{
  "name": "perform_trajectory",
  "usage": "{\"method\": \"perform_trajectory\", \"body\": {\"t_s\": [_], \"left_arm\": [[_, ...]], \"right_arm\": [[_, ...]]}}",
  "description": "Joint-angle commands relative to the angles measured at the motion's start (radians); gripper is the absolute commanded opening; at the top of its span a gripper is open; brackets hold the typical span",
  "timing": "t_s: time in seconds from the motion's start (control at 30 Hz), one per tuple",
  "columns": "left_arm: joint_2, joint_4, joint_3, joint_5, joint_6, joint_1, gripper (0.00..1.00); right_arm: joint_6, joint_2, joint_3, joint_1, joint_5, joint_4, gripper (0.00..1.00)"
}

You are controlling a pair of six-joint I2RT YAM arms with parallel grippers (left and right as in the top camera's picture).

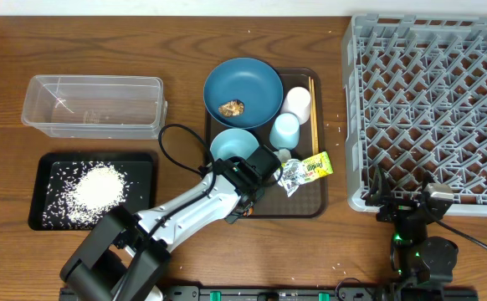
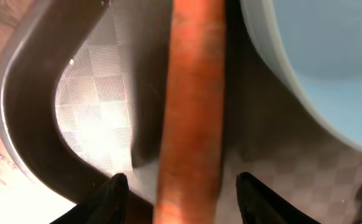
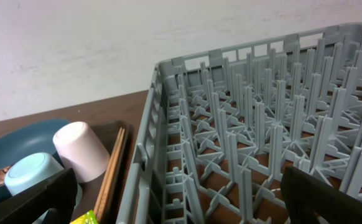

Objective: Sort waste into correct bins and load items into the dishwasher rack
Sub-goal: 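Grasp the orange carrot with the left gripper, then carry the carrot with the left gripper onto the black tray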

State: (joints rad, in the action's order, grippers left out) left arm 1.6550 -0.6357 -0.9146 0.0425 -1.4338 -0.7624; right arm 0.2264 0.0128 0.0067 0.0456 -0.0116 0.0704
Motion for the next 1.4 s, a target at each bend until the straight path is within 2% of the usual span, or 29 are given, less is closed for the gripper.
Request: {"method": "perform_trajectory", "body": {"t_s": [0.0, 0.3, 0.57, 1.03, 1.07, 1.2, 1.37], "left_arm": [[0.000, -0.008, 0.011, 0.079, 0.000, 0.000, 0.57], [0.000, -0.054, 0.017, 0.126, 0.000, 0.064, 0.57], [0.000, -0.033, 0.024, 0.039, -0.001, 0.102, 0.57], [0.011, 0.001, 0.043, -0.012, -0.012, 0.096, 0.56], [0.011, 0.001, 0.043, -0.012, -0.012, 0.096, 0.55], [0.011, 0.000, 0.043, -0.013, -0.012, 0.095, 0.36], [0.011, -0.004, 0.043, -0.013, -0.011, 0.095, 0.28]], "right_arm": [[-0.003, -0.002, -0.001, 0.016, -0.007, 0.004, 0.99], [-0.003, -0.002, -0.001, 0.016, -0.007, 0.004, 0.99], [-0.003, -0.002, -0.001, 0.016, -0.008, 0.004, 0.99], [-0.003, -0.002, -0.001, 0.016, -0.007, 0.004, 0.99], [-0.003, -0.002, -0.001, 0.016, -0.008, 0.004, 0.99], [-0.003, -0.002, -0.001, 0.016, -0.007, 0.004, 0.99], [-0.003, -0.002, -0.001, 0.016, -0.007, 0.004, 0.99]]}}
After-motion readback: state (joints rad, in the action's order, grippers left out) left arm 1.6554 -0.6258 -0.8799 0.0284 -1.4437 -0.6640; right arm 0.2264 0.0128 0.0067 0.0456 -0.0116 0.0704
